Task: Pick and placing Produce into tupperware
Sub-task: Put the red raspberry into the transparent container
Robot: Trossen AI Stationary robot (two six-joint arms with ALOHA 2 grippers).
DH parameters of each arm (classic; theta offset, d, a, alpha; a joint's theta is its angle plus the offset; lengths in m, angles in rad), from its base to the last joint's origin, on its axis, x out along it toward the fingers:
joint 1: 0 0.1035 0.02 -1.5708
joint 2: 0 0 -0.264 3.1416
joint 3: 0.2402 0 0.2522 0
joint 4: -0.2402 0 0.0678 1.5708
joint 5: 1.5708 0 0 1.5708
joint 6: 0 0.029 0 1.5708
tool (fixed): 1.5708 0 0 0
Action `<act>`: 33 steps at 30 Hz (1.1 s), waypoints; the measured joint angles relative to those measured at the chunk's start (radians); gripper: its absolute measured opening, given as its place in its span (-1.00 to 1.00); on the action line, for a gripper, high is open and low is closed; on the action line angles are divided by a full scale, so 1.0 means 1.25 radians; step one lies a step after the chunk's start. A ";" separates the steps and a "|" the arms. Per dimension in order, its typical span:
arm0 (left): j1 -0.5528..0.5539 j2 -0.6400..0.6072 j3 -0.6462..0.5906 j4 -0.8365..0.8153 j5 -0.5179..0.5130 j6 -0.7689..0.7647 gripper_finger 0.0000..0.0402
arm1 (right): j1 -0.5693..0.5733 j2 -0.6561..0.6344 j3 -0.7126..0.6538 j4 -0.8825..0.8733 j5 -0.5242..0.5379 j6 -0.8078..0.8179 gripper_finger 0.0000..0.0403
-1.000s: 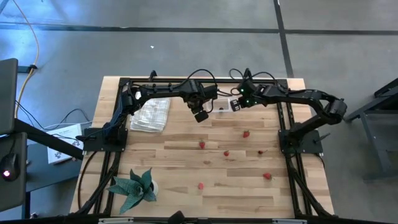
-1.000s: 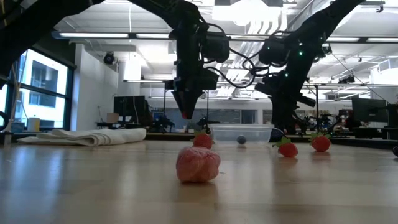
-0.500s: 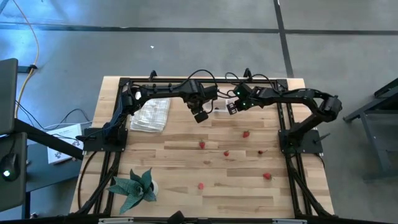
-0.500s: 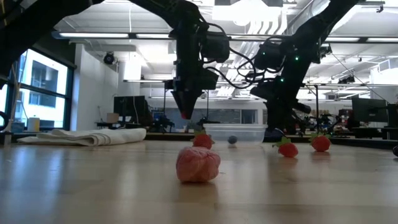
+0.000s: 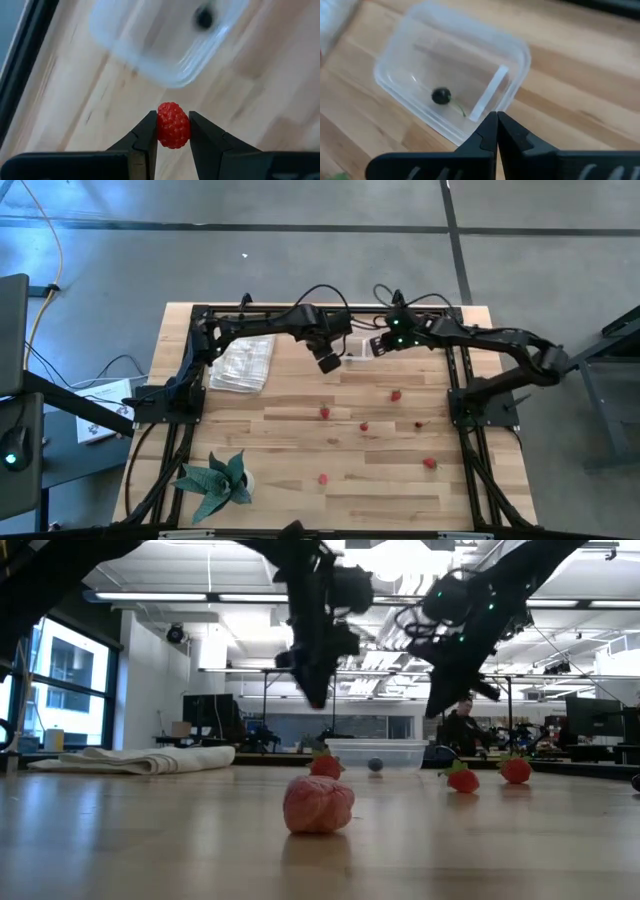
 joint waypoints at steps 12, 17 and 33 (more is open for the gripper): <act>-0.018 0.017 0.057 0.167 0.028 0.041 -0.63 | -0.009 -0.184 0.000 -0.031 -0.006 0.035 -1.00; -0.009 0.061 0.057 0.162 0.039 0.041 -0.62 | -0.009 -0.259 0.000 -0.041 -0.006 0.036 -1.00; 0.039 0.091 0.056 0.163 0.030 0.013 -0.62 | -0.009 -0.327 0.000 -0.081 -0.012 0.036 -1.00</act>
